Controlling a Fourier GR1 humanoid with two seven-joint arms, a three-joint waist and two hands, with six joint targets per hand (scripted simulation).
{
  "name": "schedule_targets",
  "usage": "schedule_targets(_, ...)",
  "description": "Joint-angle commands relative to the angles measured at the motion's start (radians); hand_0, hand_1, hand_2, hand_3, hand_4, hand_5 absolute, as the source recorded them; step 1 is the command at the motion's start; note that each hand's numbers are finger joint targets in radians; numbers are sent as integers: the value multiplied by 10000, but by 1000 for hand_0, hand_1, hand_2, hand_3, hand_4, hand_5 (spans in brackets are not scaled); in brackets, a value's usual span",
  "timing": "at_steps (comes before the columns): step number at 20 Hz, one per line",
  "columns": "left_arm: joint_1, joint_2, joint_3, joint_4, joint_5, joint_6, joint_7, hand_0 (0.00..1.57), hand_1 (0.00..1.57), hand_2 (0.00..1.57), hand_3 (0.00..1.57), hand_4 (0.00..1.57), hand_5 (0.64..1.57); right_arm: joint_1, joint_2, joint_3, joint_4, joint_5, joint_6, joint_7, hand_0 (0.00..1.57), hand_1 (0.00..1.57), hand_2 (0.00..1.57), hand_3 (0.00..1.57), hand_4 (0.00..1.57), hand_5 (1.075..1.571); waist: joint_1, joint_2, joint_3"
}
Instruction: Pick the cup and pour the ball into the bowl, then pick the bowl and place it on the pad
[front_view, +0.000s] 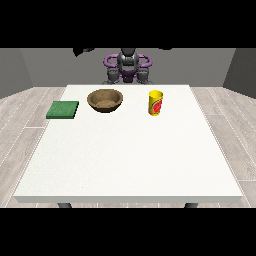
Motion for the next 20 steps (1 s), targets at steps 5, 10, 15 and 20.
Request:
schedule_targets(5,14,-105,-414,-1000,-568,149,-791,0,0,0,0,0,1467,-449,289,-71,50,39,-82,-984,0,0,0,0,0,1564,54,1718,11)
schedule_targets(10,-1459,174,276,83,-907,95,-1671,0,0,0,0,0,1376,-1612,-3,-381,820,-232,281,-1544,0,0,0,0,0,1563,-182,3090,11)
schedule_targets(15,-2529,855,1331,1574,-1106,-66,-3066,0,0,0,0,0,1283,-2384,-357,-688,1321,-413,728,-2453,0,0,0,0,0,1562,-556,4627,9)
schedule_targets(20,-3303,1243,2101,2974,-1014,-118,-3639,0,0,0,0,0,1255,-2587,-740,-1052,2193,-515,1125,-3084,0,0,0,0,0,1560,-796,4878,10)
